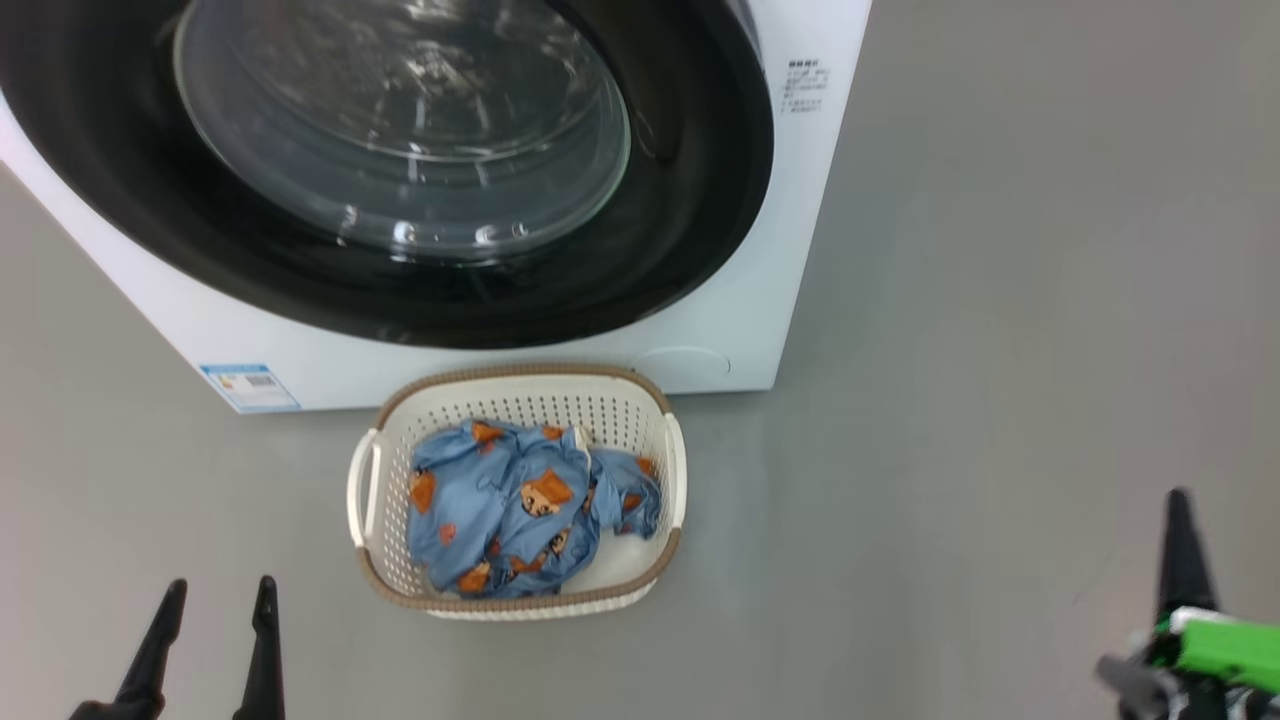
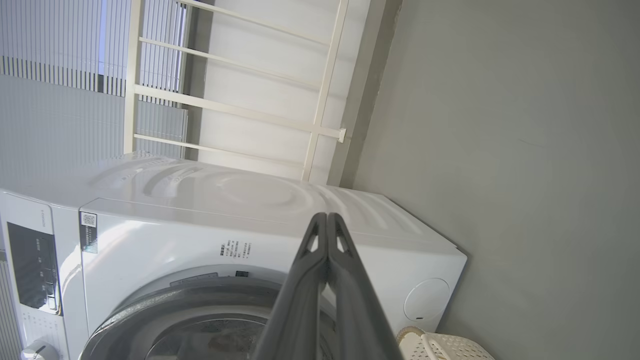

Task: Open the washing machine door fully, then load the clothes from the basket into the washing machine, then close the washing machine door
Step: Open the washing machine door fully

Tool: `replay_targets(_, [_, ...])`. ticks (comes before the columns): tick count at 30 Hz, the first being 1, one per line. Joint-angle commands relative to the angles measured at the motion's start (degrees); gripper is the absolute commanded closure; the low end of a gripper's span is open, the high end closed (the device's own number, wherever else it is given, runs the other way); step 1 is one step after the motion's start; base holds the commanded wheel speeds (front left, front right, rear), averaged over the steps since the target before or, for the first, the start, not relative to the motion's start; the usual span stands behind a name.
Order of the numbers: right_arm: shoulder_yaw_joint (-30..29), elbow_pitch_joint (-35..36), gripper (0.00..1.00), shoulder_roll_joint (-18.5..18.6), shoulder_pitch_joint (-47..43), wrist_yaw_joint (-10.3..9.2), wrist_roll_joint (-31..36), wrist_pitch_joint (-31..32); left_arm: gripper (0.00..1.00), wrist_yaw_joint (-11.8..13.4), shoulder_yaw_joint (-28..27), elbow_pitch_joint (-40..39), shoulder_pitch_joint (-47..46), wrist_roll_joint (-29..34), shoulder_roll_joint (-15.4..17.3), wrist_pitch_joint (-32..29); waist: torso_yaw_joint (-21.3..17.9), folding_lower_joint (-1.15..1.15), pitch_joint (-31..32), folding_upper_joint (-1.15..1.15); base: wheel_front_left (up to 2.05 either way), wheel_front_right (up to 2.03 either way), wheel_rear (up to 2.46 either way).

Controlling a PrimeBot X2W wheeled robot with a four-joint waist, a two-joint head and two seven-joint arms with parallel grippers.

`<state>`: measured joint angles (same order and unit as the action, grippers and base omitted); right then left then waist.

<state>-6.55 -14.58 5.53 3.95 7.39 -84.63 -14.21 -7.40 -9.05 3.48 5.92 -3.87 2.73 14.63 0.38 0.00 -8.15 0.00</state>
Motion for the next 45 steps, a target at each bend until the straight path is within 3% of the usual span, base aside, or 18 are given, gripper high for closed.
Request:
replay_targets(1, [0.19,0.75,1.00,2.38,3.02,0.10,-2.40,0.59,0.00,-0.08,-1.72,-1.93,-2.34,-0.42,0.86,0.37,0.09,0.00,-2.78,0.00,0.00,0.00,0.00])
replay_targets(9, [-3.69,0.50,1.00,6.90,11.42,0.10,-6.61,3.25,0.00,-0.08,-0.96,-2.95,-5.43,-3.19,2.16,0.37,0.87,0.00,-10.27,0.00,0.00,0.00,0.00])
replay_targets(18, [-1.10,1.61,1.00,8.57,23.33,0.10,-5.87,7.92,0.00,-0.09,-1.24,-4.13,-8.62,-6.43,2.80,0.37,0.65,0.00,-19.22,0.00,0.00,0.00,0.00])
replay_targets(30, [8.00,4.54,1.00,11.60,41.66,0.10,-2.46,13.66,0.00,-0.09,-4.06,-3.97,-12.06,-9.04,5.05,0.37,-0.75,0.00,-27.84,0.00,0.00,0.00,0.00])
replay_targets(45, [20.27,4.26,1.00,11.74,52.82,0.10,-1.48,21.63,0.00,-0.09,-3.06,-1.46,-14.01,-9.02,5.49,0.37,-0.38,0.00,-30.80,0.00,0.00,0.00,0.00])
